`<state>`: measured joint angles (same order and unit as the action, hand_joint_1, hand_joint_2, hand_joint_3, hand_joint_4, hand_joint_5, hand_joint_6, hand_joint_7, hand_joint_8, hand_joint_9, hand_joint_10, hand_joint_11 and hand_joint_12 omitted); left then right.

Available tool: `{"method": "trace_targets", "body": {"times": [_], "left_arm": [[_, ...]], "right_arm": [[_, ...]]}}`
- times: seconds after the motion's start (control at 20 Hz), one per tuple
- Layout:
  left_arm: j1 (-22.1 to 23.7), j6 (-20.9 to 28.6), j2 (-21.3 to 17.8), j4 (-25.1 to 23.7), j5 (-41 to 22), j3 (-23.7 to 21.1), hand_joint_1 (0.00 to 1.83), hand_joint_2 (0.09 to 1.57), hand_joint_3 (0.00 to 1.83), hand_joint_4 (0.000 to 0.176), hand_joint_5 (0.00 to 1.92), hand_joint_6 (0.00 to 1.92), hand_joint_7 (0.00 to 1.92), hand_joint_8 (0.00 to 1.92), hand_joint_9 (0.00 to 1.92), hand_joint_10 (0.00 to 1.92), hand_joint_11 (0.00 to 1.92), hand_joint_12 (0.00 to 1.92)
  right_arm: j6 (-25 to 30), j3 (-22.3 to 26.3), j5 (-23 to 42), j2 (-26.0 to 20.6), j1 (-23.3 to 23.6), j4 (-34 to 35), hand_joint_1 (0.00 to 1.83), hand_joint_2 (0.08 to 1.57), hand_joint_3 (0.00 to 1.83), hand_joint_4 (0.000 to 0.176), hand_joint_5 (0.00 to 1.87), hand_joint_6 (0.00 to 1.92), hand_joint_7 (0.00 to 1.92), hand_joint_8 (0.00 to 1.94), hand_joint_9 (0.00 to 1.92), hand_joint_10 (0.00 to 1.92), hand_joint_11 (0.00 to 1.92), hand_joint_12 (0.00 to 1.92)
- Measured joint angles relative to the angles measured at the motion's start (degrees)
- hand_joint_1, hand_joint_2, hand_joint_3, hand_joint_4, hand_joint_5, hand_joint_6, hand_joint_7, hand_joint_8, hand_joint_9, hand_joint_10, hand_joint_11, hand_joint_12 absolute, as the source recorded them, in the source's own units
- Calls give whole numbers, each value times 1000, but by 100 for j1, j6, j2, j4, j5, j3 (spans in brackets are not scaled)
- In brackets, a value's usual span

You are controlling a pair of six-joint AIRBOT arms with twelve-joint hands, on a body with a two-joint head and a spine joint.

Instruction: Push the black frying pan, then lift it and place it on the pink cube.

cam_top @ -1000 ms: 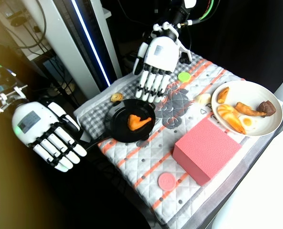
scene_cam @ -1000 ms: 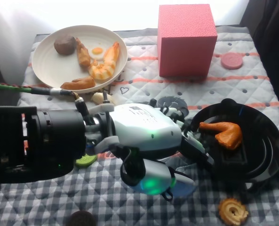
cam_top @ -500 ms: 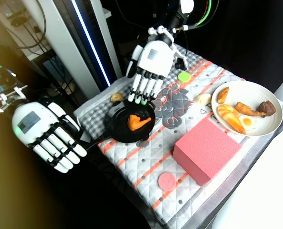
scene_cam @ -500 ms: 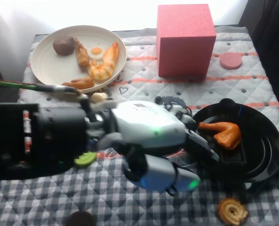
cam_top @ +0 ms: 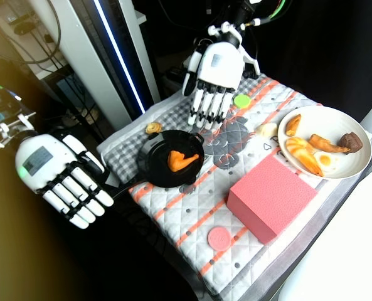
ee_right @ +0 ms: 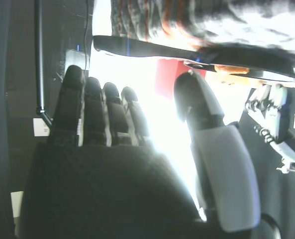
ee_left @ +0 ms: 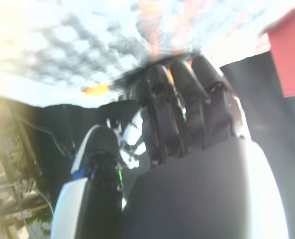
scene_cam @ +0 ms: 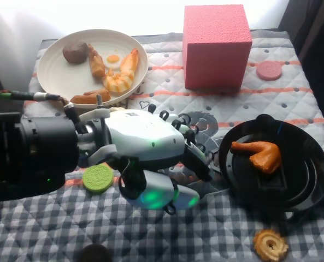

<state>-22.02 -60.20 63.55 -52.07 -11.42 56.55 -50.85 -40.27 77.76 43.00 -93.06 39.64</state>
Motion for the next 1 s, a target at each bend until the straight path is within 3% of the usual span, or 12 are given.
{"method": "trace_targets", "body": {"times": [0.05,0.15,0.2,0.3,0.4,0.45,0.55,0.6,0.75,0.8,0.95,1.0], "left_arm": [[0,0,55,-11,61,33,314,1379,2,0,565,13,498,1,254,368,0,674],[17,0,153,-46,151,59,355,1367,0,0,593,16,528,11,307,326,0,929],[37,2,221,-48,153,59,325,1351,0,0,633,34,573,26,297,538,0,1189],[42,0,313,-48,105,90,337,1362,0,0,615,30,554,15,205,686,0,1267],[44,2,356,-52,11,94,226,1392,4,4,592,34,481,2,126,576,0,1201],[50,2,356,-52,-11,94,258,1389,1,0,634,103,584,68,160,874,0,1445],[50,4,358,-55,-105,101,275,1387,0,0,419,613,487,372,101,1194,0,1716],[48,2,382,-57,-109,101,244,1390,0,0,370,608,449,419,105,1201,0,1760],[52,4,525,-70,-127,138,103,1405,0,0,452,202,542,101,282,692,0,1360],[55,7,566,-70,-166,162,117,1404,0,0,498,110,595,55,350,613,0,1416],[55,9,629,-61,-195,214,105,1421,0,0,512,48,567,28,353,553,0,1464],[52,9,621,-61,-190,214,182,1391,2,0,556,44,641,42,375,686,0,1472]], "right_arm": [[0,0,-2,0,0,-4,623,1366,0,0,0,0,0,0,0,0,0,549],[0,-2,2,0,0,0,625,1368,1,0,0,0,0,0,0,0,0,439],[2,0,4,0,0,-2,611,1368,1,0,0,0,0,0,0,0,0,382],[2,-2,9,0,0,0,616,1373,0,0,0,0,0,0,0,0,0,119],[2,-2,11,0,0,0,588,1383,1,0,0,0,0,0,0,0,0,281],[2,-2,11,0,0,0,590,1388,1,0,0,0,0,0,0,0,0,228],[2,-2,13,0,0,-4,583,1390,1,0,0,0,0,0,0,0,0,273],[2,-2,13,0,0,-4,579,1394,3,0,0,0,0,0,0,0,0,273],[2,-13,20,0,-4,-2,607,1399,1,0,0,0,0,0,0,0,0,232],[2,-13,20,0,-4,0,598,1400,1,0,0,0,0,0,0,0,0,232],[2,-13,22,0,-4,0,631,1395,0,0,0,0,0,0,0,0,0,170],[2,-15,22,0,-4,0,634,1392,0,0,0,0,0,0,0,0,0,168]]}}
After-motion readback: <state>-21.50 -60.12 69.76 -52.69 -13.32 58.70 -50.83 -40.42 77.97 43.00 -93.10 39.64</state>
